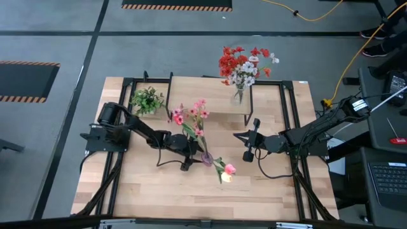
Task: Pick and place flowers into a vace then onto a shelf
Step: Put the purple vase with flowers on the shelf
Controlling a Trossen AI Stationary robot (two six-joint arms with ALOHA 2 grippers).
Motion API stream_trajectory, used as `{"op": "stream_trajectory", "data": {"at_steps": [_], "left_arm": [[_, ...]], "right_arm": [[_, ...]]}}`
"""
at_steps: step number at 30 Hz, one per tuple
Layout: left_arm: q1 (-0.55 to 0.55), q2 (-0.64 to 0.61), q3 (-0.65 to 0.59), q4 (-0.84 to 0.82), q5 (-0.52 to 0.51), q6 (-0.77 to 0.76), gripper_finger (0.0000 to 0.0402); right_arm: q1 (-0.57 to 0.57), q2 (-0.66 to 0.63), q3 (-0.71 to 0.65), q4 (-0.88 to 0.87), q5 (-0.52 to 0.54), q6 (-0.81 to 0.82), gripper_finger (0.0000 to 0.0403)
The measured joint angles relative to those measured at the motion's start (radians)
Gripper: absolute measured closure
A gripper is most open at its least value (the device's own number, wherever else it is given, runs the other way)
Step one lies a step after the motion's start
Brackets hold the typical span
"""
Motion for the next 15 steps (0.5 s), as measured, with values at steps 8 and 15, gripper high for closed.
{"op": "stream_trajectory", "data": {"at_steps": [8, 15], "left_arm": [[-0.001, 0.030, 0.055, -0.001, 0.100, 0.022, 0.0174], [-0.019, 0.029, 0.079, 0.002, 0.102, 0.021, 0.0174]], "right_arm": [[0.000, 0.000, 0.000, 0.000, 0.000, -0.002, 0.0386], [0.000, 0.000, 0.000, -0.001, 0.000, -0.003, 0.0386]]}}
